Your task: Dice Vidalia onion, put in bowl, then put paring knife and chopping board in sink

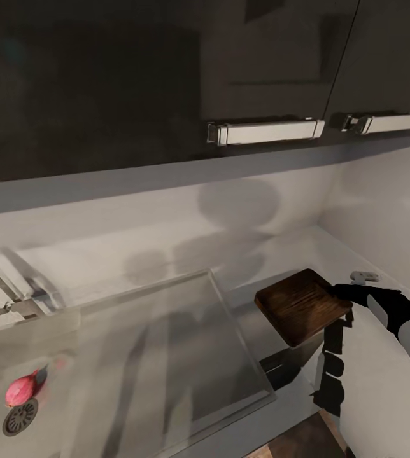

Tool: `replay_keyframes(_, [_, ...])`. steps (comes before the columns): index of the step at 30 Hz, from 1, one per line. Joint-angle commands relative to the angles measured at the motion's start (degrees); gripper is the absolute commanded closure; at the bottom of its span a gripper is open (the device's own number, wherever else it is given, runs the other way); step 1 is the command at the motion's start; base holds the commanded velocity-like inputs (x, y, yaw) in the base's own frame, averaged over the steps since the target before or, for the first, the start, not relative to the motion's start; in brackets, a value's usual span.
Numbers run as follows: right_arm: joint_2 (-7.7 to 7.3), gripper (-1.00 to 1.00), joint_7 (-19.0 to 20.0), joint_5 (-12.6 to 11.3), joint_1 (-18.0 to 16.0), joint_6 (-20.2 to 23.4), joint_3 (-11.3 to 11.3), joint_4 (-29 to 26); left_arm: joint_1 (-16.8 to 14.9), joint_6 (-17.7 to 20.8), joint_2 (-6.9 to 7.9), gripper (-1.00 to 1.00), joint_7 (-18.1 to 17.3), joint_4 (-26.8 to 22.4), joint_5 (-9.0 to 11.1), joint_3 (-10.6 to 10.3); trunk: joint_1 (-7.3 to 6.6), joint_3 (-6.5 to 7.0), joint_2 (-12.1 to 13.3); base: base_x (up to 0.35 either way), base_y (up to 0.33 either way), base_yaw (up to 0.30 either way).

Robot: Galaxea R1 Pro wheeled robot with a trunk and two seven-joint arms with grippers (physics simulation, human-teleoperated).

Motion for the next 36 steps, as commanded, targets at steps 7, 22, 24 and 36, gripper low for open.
replay_keyframes(7, [-0.02,-1.00,0.1,-0.6,0.0,0.3,0.3,-0.1,0.0,0.0,-0.02,-1.00,0.0,-0.1,0.0,0.1,0.03,-0.59,-0.1,0.000,0.000,0.000])
replay_keyframes(22, [0.02,-1.00,0.1,-0.6,0.0,0.4,0.3,-0.1,0.0,0.0,0.00,-1.00,0.0,0.0,0.0,0.0,0.03,-1.75,-0.1,0.000,0.000,0.000])
replay_keyframes(24, [0.03,-1.00,0.1,-0.6,0.0,0.4,0.3,-0.1,0.0,0.0,0.02,-1.00,0.0,0.0,0.0,0.0,0.03,-1.92,-0.1,0.000,0.000,0.000])
replay_keyframes(36, [0.03,-1.00,0.0,-0.6,0.0,0.6,0.3,0.0,0.0,0.0,0.01,-1.00,0.0,0.0,0.0,0.0,0.03,-2.44,-0.1,0.000,0.000,0.000])
